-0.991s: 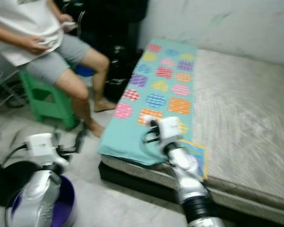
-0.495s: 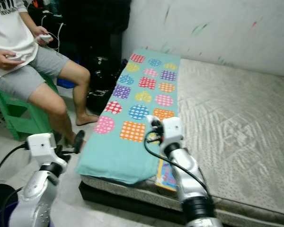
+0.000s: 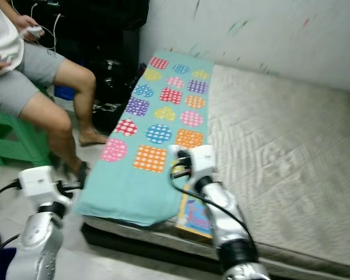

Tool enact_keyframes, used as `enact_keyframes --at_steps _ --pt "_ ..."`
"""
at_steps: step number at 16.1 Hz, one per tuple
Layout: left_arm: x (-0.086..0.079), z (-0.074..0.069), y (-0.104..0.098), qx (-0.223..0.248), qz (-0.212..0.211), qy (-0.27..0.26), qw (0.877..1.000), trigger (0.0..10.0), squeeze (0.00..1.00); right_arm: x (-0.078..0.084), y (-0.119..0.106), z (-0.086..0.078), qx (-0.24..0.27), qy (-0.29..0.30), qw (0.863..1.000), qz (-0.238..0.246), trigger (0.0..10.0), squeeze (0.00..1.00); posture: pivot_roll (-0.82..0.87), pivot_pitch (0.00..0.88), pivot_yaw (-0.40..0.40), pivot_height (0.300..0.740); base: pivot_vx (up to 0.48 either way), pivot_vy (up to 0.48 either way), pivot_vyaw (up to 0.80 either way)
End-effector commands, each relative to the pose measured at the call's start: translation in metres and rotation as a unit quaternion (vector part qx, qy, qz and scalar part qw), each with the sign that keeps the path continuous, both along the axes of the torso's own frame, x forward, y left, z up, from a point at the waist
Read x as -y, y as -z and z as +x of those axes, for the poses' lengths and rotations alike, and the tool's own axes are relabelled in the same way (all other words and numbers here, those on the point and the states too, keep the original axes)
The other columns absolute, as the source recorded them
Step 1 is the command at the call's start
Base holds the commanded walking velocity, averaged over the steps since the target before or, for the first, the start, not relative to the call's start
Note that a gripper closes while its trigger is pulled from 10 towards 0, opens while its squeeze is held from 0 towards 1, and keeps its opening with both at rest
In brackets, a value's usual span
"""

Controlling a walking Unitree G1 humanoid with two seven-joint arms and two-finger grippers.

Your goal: Clean up the room

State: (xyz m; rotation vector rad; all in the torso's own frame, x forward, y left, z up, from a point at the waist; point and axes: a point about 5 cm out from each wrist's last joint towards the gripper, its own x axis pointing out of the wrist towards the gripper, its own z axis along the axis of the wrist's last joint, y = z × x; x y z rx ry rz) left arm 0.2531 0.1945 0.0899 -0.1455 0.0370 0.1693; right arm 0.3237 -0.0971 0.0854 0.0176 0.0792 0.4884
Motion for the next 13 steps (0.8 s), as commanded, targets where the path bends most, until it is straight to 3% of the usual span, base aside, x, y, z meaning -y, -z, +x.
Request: enact_keyframes --at_steps 1,5,7,9,13 --pt "-0.001 -0.006 0.002 -0.001 0.000 -0.021 1.000 10.0 0.00 -0.005 -0.006 0.005 0.008 -0.027 1.000 -0.011 10.0 0.00 0.13 0.023 -0.213 0.740 0.000 0.000 0.00" --pt "-0.006 -0.006 0.001 0.006 0.013 -0.036 0.999 10.0 0.00 -0.014 -0.013 0.015 0.016 -0.039 0.999 -0.009 10.0 0.00 0.15 0.000 -0.224 0.740 0.000 0.000 0.00" --pt "0.003 0.009 -0.003 0.008 0.024 0.006 1.000 10.0 0.00 -0.006 -0.014 0.016 0.029 -0.013 0.999 -0.007 10.0 0.00 0.09 0.000 -0.140 0.740 0.000 0.000 0.00" --pt "0.010 0.021 -0.005 0.009 0.025 0.038 0.999 10.0 0.00 0.006 -0.015 0.016 0.038 0.017 0.999 -0.006 10.0 0.00 0.06 0.000 -0.105 0.740 0.000 0.000 0.00" --pt "0.036 0.049 -0.009 0.010 0.026 0.117 0.993 10.0 0.00 0.043 -0.015 0.012 0.055 0.106 0.993 0.003 10.0 0.00 -0.07 0.000 0.022 0.740 0.000 0.000 0.00"
